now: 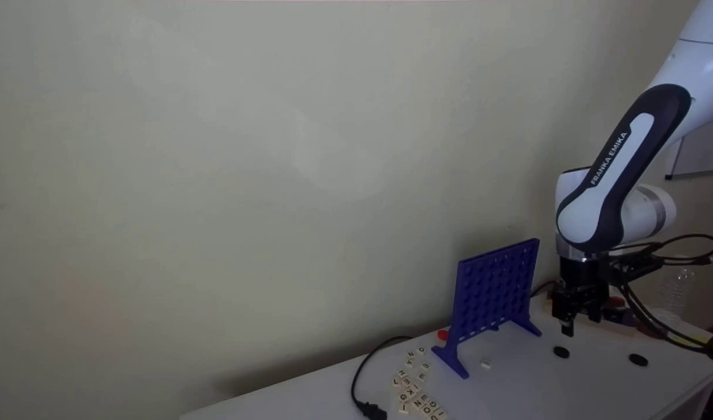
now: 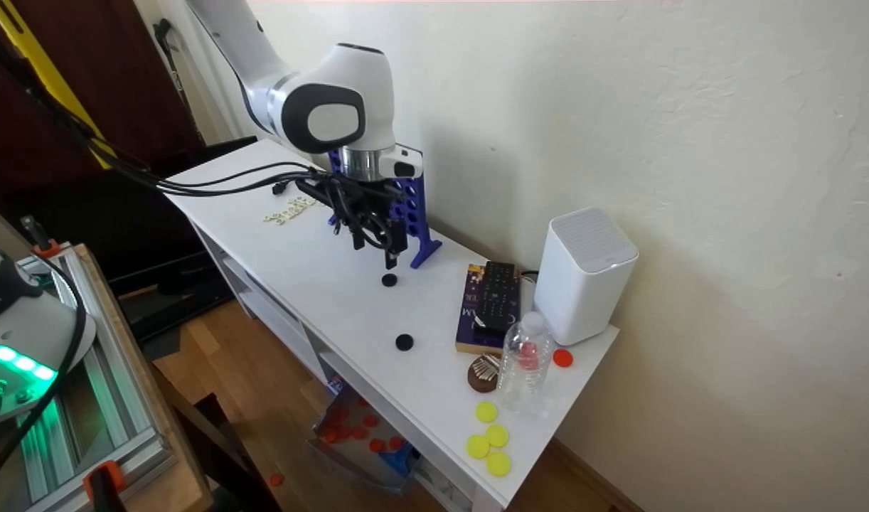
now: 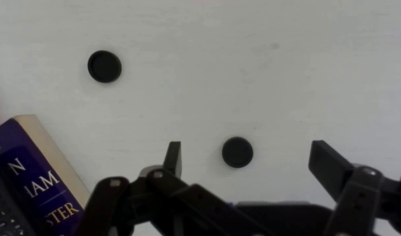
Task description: Put the black circle into the blue object
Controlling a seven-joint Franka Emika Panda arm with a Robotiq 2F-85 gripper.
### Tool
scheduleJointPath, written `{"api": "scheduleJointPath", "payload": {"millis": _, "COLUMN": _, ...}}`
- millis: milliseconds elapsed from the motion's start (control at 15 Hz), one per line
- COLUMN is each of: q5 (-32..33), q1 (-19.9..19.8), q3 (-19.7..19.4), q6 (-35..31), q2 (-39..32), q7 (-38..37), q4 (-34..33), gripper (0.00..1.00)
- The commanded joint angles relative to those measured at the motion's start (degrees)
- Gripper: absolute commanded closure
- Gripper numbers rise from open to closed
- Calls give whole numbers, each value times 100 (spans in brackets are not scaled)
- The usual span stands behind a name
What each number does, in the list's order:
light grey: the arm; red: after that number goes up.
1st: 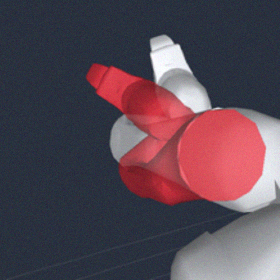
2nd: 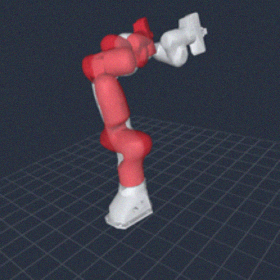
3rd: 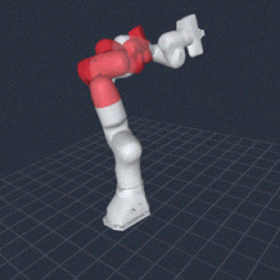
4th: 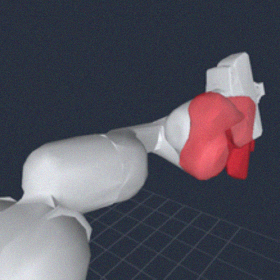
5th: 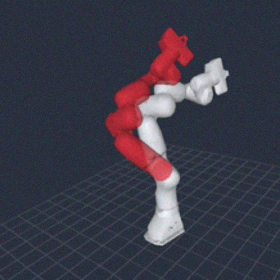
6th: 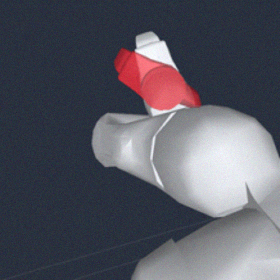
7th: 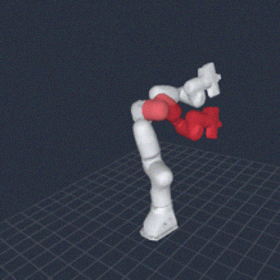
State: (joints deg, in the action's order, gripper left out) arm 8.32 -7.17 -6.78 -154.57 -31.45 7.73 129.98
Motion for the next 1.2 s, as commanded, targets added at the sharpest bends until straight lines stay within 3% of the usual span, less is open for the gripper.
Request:
{"api": "scheduleJointPath", "payload": {"millis": 0, "q5": -109, "q1": -308, "q3": 234, "q6": -382, "q2": -507, "q7": 407, "q4": -329, "gripper": 0}}
{"api": "scheduleJointPath", "payload": {"millis": 467, "q5": -338, "q1": -707, "q3": 747, "q6": -433, "q2": -1155, "q7": 672, "q4": -842, "gripper": 0}}
{"api": "scheduleJointPath", "payload": {"millis": 933, "q5": -347, "q1": -746, "q3": 833, "q6": -381, "q2": -1472, "q7": 678, "q4": -1192, "gripper": 0}}
{"api": "scheduleJointPath", "payload": {"millis": 1000, "q5": -340, "q1": -737, "q3": 821, "q6": -379, "q2": -1496, "q7": 669, "q4": -1221, "gripper": 3}}
{"api": "scheduleJointPath", "payload": {"millis": 1133, "q5": -319, "q1": -716, "q3": 799, "q6": -375, "q2": -1520, "q7": 660, "q4": -1250, "gripper": 28}}
